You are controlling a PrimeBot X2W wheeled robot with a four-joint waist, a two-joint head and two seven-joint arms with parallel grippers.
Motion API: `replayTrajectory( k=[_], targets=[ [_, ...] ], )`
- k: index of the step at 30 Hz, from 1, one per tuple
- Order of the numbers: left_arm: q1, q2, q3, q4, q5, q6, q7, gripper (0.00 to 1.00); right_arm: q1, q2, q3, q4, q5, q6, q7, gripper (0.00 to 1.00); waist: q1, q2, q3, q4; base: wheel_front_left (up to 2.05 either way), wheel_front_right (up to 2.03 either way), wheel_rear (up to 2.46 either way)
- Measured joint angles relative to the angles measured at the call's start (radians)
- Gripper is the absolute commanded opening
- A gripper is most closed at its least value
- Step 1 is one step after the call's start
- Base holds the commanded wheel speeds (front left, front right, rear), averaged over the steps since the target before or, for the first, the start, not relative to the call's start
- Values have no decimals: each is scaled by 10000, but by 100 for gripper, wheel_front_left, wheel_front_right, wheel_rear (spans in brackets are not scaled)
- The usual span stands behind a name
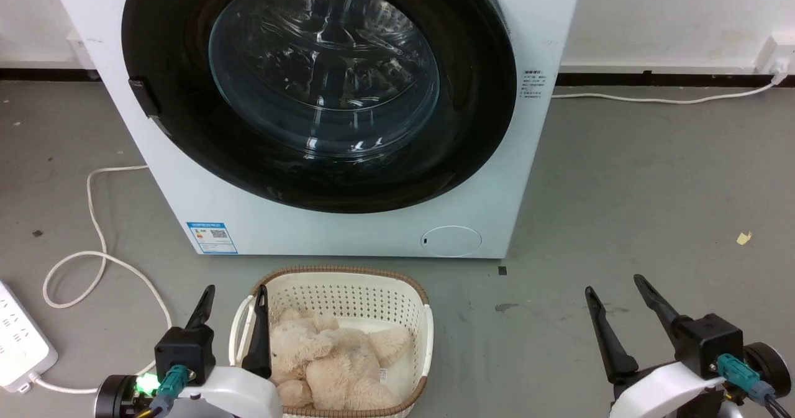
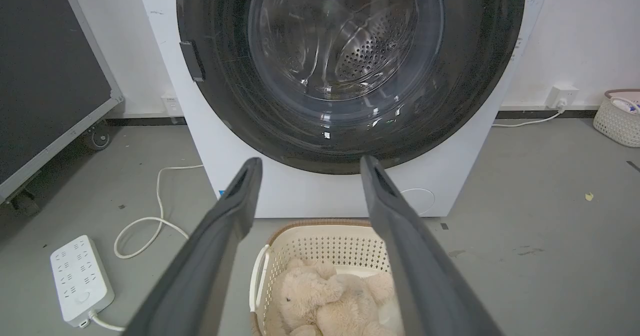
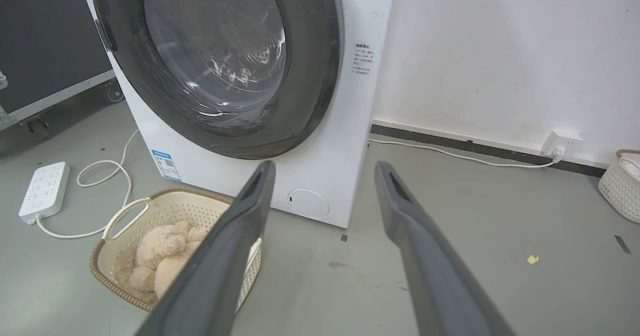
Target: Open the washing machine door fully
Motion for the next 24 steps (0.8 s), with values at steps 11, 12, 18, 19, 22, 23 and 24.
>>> replayTrajectory(
  k=[11, 12, 18, 19, 22, 23, 24],
  targets=[
    [0, -2, 0, 13, -339, 2, -240, 100, 13, 0, 13, -19, -4, 0, -232, 100, 1, 0, 315, 156, 0, 0, 0],
    [-1, -2, 0, 13, -357, 0, -259, 100, 12, 0, 19, -27, -4, 0, -253, 100, 1, 0, 356, 177, 0, 0, 0],
    [-9, -2, -6, 25, -489, 0, -360, 100, -13, -13, 8, -63, 52, 0, -353, 0, 1, 0, 580, 325, 0, 0, 0],
    [-10, -2, -6, 25, -533, 0, -405, 100, -16, -21, 8, -71, 105, 0, -385, 0, 1, 0, 610, 352, 0, 0, 0],
    [-14, -2, -13, 23, -596, 0, -443, 100, -75, -81, 25, -84, 278, 0, -437, 0, 1, 0, 700, 430, 0, 0, 0],
    [-18, -2, -15, 23, -623, 0, -460, 100, -134, -117, 36, -81, 359, 0, -439, 0, 1, 0, 729, 454, 0, 0, 0],
    [-22, -2, -19, 21, -639, 0, -518, 100, -224, -155, 44, -81, 464, 0, -439, 0, 1, 0, 759, 479, 0, 0, 0]
  ],
)
